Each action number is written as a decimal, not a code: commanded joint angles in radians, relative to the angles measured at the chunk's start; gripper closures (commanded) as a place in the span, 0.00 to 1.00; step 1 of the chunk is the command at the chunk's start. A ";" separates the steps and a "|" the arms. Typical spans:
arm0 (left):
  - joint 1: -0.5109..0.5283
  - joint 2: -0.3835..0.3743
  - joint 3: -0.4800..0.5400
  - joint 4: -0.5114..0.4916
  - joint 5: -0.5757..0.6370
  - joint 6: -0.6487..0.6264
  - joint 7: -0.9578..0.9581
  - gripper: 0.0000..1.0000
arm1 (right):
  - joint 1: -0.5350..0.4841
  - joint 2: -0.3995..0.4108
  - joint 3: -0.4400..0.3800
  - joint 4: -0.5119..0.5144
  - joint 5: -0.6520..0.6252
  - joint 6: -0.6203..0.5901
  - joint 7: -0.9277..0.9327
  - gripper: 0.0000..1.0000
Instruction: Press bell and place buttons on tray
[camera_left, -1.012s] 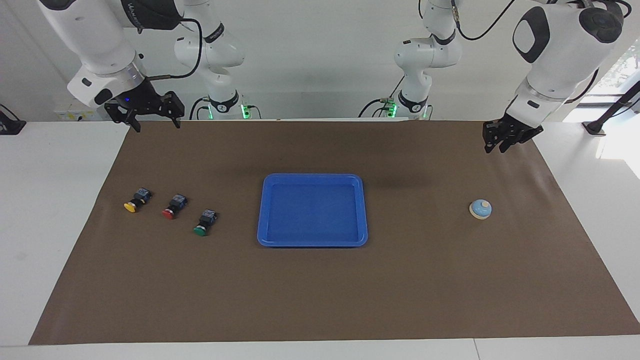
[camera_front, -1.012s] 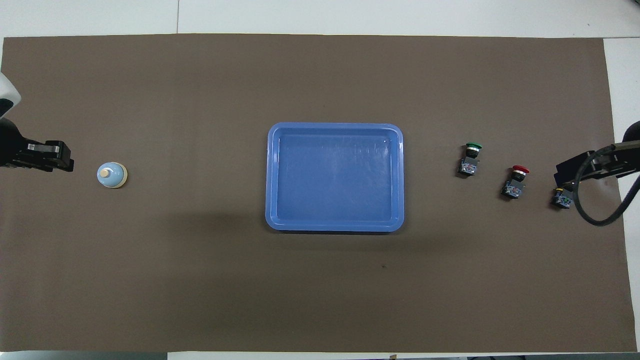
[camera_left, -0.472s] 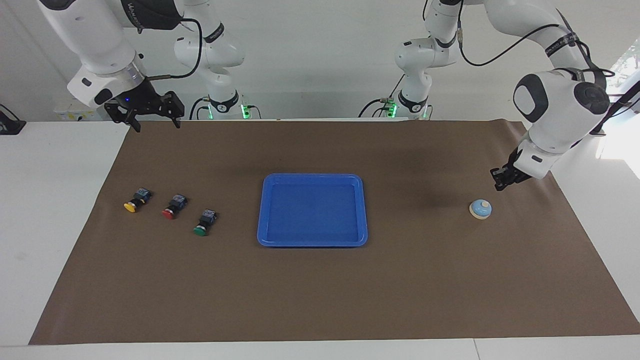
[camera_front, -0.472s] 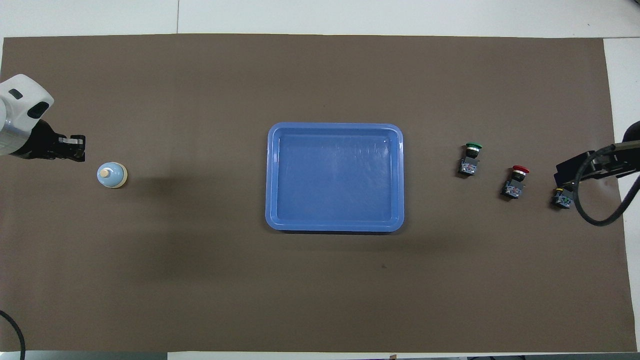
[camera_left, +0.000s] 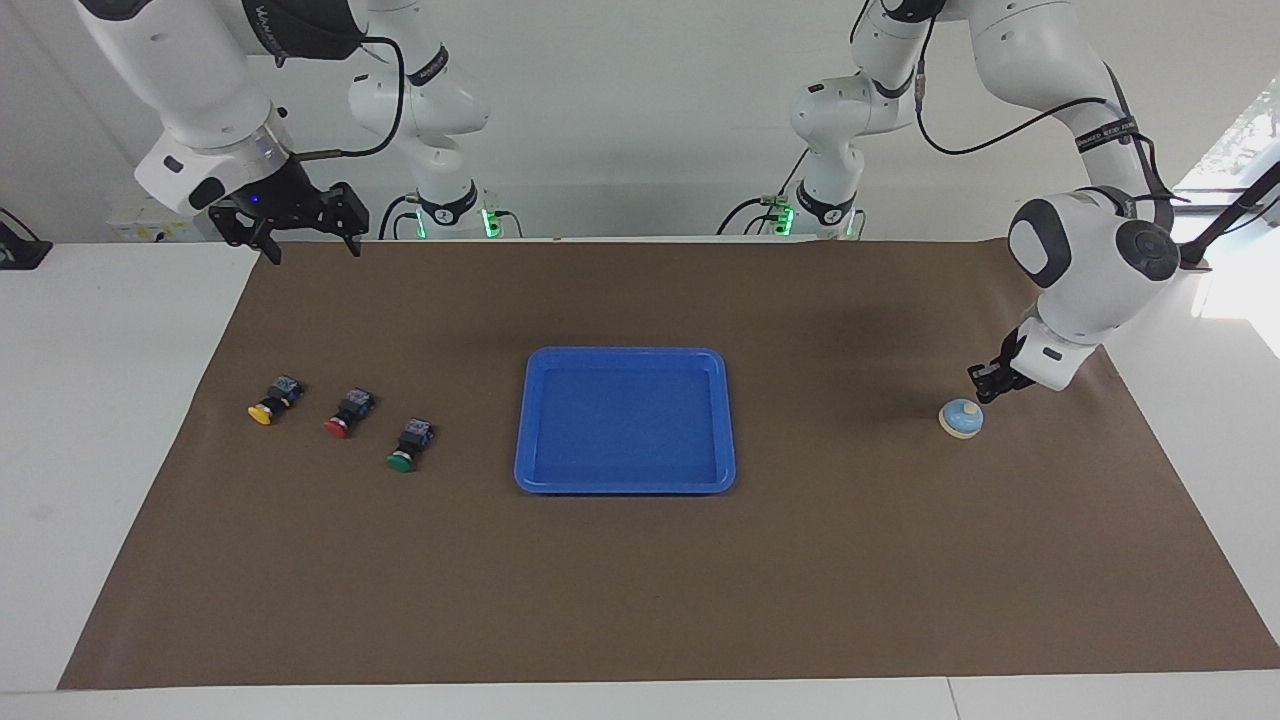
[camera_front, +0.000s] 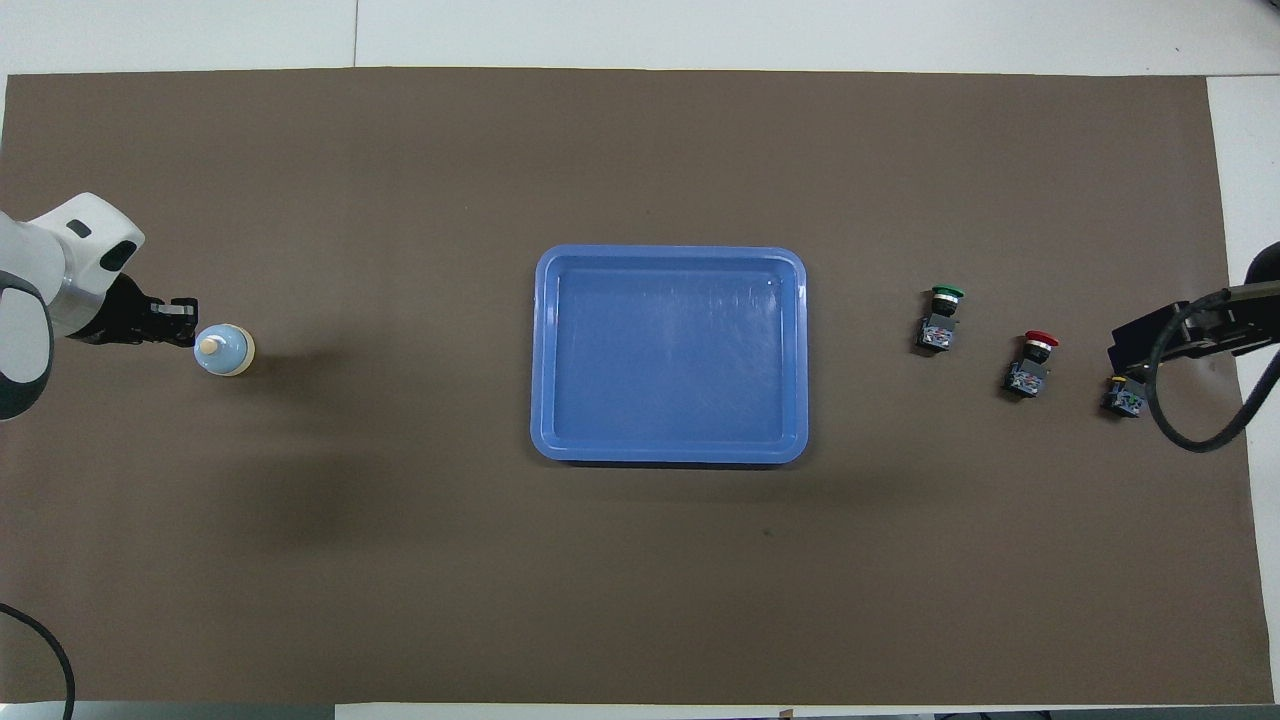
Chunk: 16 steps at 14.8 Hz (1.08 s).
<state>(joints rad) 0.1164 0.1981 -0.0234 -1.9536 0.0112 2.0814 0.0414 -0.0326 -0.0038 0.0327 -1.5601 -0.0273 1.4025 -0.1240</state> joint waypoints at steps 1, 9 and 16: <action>0.000 -0.005 -0.003 -0.057 -0.005 0.075 0.014 1.00 | -0.006 -0.004 0.003 -0.001 -0.006 -0.017 -0.017 0.00; 0.005 0.043 -0.003 -0.001 -0.005 0.036 0.017 1.00 | -0.006 -0.004 0.001 -0.001 -0.006 -0.017 -0.017 0.00; -0.024 -0.113 -0.015 0.159 -0.007 -0.328 0.015 0.00 | -0.006 -0.004 0.003 -0.001 -0.006 -0.017 -0.017 0.00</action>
<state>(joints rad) 0.1072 0.1620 -0.0441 -1.7802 0.0111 1.8155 0.0441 -0.0326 -0.0038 0.0327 -1.5601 -0.0273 1.4025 -0.1240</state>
